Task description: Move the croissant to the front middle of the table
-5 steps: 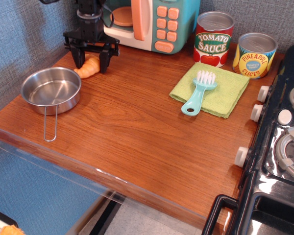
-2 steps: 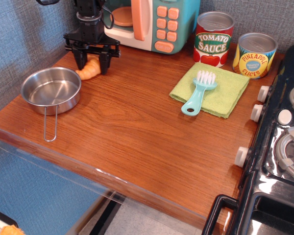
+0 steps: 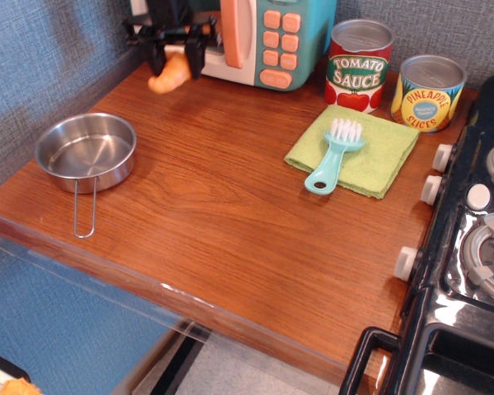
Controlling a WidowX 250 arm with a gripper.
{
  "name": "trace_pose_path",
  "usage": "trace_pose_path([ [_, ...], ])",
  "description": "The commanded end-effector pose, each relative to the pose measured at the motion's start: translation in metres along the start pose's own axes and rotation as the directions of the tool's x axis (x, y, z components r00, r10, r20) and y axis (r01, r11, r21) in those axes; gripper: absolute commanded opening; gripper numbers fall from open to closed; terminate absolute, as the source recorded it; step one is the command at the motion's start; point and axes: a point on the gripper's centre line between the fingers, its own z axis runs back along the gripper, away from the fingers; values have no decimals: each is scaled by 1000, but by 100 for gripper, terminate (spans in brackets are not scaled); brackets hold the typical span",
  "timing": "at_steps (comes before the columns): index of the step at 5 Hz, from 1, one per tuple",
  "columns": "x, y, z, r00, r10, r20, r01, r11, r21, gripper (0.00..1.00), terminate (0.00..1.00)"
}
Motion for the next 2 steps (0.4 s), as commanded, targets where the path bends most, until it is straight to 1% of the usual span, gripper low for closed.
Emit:
trace_pose_path([
  [1,-58,-47,90,976,-161,146,172,983,-66,0,0],
  [2,-98,-54,90,972,-209,110,220,971,-96,0,0],
])
